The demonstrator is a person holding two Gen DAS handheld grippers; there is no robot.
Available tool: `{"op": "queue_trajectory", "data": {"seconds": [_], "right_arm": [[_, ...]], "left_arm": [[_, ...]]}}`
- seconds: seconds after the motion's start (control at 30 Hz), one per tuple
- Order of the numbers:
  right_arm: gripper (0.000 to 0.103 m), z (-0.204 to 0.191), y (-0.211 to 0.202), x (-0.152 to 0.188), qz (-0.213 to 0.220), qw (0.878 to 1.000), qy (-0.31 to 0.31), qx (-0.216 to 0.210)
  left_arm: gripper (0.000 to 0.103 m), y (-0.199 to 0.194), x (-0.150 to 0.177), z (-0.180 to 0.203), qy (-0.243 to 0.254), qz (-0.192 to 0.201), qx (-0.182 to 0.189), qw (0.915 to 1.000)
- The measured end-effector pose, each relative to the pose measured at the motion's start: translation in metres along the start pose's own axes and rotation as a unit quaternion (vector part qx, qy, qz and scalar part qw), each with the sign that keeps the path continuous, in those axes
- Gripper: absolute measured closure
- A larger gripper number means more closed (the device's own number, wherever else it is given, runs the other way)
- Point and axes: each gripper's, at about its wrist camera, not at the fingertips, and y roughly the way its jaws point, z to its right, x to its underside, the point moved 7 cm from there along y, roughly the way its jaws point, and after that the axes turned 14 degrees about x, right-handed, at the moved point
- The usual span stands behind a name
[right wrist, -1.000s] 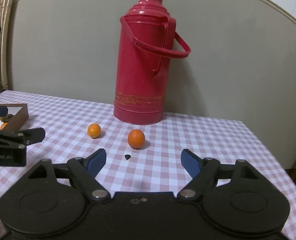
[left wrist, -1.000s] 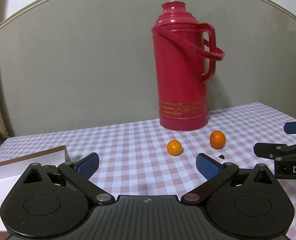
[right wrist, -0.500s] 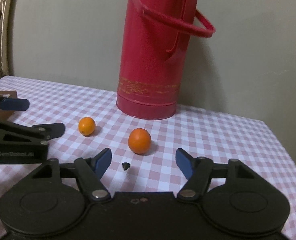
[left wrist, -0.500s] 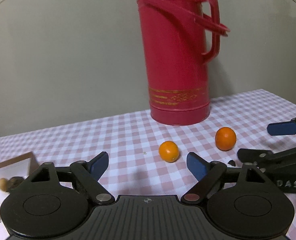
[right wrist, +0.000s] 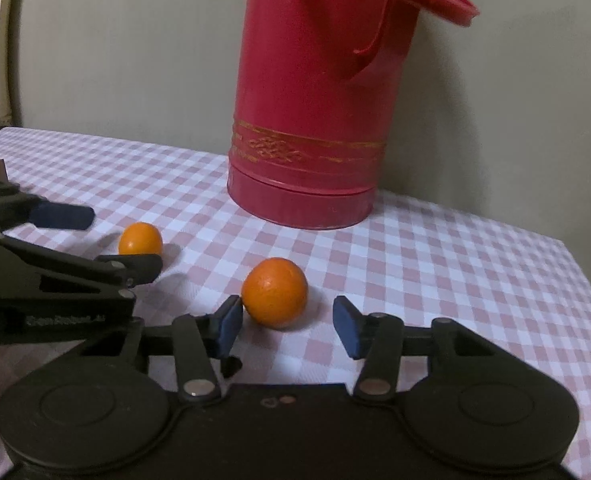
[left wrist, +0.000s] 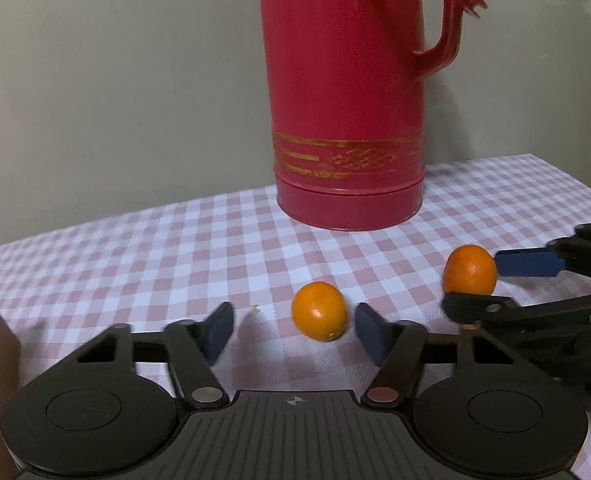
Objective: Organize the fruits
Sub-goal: 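Grasp an orange with the left tool while the right tool grasps the other orange, then carry the two oranges in both tools over the tray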
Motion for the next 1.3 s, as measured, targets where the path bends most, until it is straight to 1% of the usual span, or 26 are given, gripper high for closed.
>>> {"op": "queue_trajectory", "data": {"seconds": [0.03,0.07,0.1,0.13,0.17,0.2,0.23,0.27,0.37,0.4,0.53,0.7,0.87,1.1,1.3], "right_arm": [[0.061,-0.001,0.002,-0.001,0.0,1.0,-0.001,-0.006],[0.063,-0.003,0.004,-0.003,-0.001,1.0,-0.001,-0.012],[0.066,-0.004,0.006,-0.004,0.0,1.0,-0.004,-0.01],[0.07,-0.004,0.006,-0.005,0.001,1.0,-0.004,-0.014],[0.076,-0.005,0.006,-0.005,0.001,1.0,-0.002,-0.021],[0.076,-0.006,0.007,-0.005,0.002,1.0,-0.005,-0.018],[0.077,-0.007,0.006,-0.005,0.003,1.0,-0.007,-0.015],[0.077,-0.007,0.006,-0.005,0.002,1.0,-0.008,-0.011],[0.077,-0.003,0.004,-0.004,0.001,1.0,0.003,-0.014],[0.077,-0.002,0.002,-0.004,0.002,1.0,0.006,-0.014],[0.077,0.003,-0.009,-0.003,0.009,1.0,0.007,-0.005],[0.077,0.009,-0.029,0.008,0.006,1.0,0.013,0.004],[0.077,0.011,-0.049,0.022,0.001,1.0,0.012,0.009],[0.077,0.015,-0.086,0.026,0.011,0.999,0.031,0.013],[0.077,0.011,-0.129,0.027,0.032,0.998,0.044,0.015]], "left_arm": [[0.048,0.003,0.0,0.002,0.001,-0.006,0.002,1.0],[0.053,0.006,-0.001,0.003,0.001,-0.007,0.004,1.0],[0.054,0.008,-0.002,0.004,0.003,-0.008,0.012,0.9999],[0.061,0.009,-0.002,0.007,0.008,-0.008,0.015,0.9998],[0.072,0.009,-0.002,0.011,0.011,-0.008,0.018,0.9997],[0.073,0.009,-0.002,0.015,0.013,-0.008,0.018,0.9997],[0.073,0.009,-0.002,0.017,0.018,-0.008,0.009,0.9998],[0.073,0.008,-0.002,0.019,0.022,-0.006,0.007,0.9997],[0.073,0.004,-0.002,0.019,0.015,0.0,0.013,0.9998],[0.073,-0.001,-0.003,0.019,0.014,0.01,0.013,0.9998],[0.073,-0.015,0.002,0.02,0.014,0.025,0.008,0.9995],[0.073,-0.034,0.014,0.018,-0.003,0.023,0.012,0.9997],[0.073,-0.056,0.019,0.026,0.002,0.028,0.013,0.9995],[0.073,-0.093,0.025,0.036,0.004,0.044,0.015,0.9989],[0.073,-0.133,0.037,0.035,-0.003,0.057,0.013,0.9983]]}}
